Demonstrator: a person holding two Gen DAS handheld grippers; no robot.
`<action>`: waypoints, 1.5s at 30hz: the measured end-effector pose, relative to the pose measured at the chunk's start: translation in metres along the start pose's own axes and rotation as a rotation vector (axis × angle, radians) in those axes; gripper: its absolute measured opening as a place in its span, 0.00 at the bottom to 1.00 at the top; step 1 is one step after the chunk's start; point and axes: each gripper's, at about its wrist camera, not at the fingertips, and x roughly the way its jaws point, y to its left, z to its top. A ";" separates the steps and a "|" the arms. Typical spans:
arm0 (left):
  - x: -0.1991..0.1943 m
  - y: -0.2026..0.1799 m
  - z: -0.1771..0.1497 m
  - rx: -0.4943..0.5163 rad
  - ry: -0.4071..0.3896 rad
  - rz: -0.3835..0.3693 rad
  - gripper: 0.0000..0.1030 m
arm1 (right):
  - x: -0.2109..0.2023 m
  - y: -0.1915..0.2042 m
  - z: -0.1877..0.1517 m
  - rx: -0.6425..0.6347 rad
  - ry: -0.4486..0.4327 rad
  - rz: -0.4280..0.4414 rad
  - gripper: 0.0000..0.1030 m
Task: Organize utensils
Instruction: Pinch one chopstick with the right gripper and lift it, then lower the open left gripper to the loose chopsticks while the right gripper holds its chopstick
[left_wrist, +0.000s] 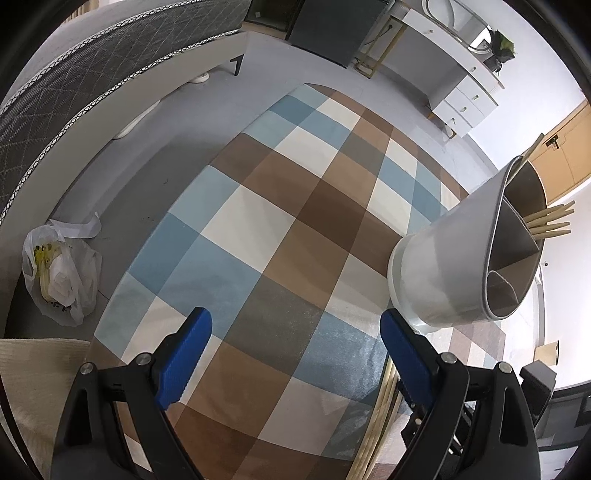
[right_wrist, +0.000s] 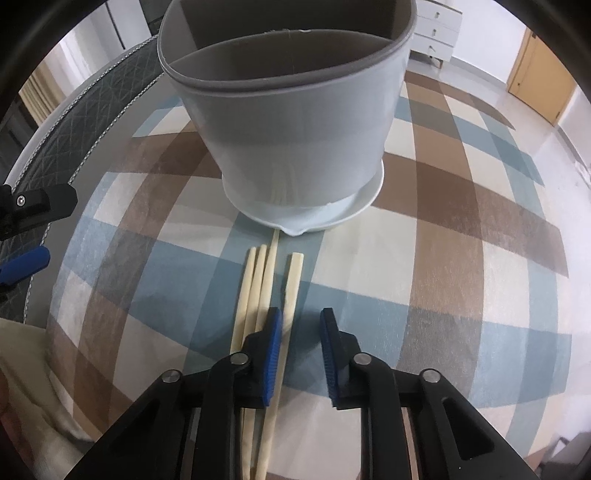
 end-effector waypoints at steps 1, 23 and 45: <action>0.000 0.000 0.000 0.000 0.000 -0.002 0.87 | -0.001 0.001 -0.001 -0.003 0.000 -0.002 0.19; 0.011 -0.018 -0.016 0.142 0.039 0.012 0.87 | -0.016 -0.043 0.022 0.129 -0.108 0.143 0.06; 0.048 -0.062 -0.094 0.491 0.146 0.156 0.87 | -0.094 -0.135 -0.029 0.464 -0.290 0.341 0.06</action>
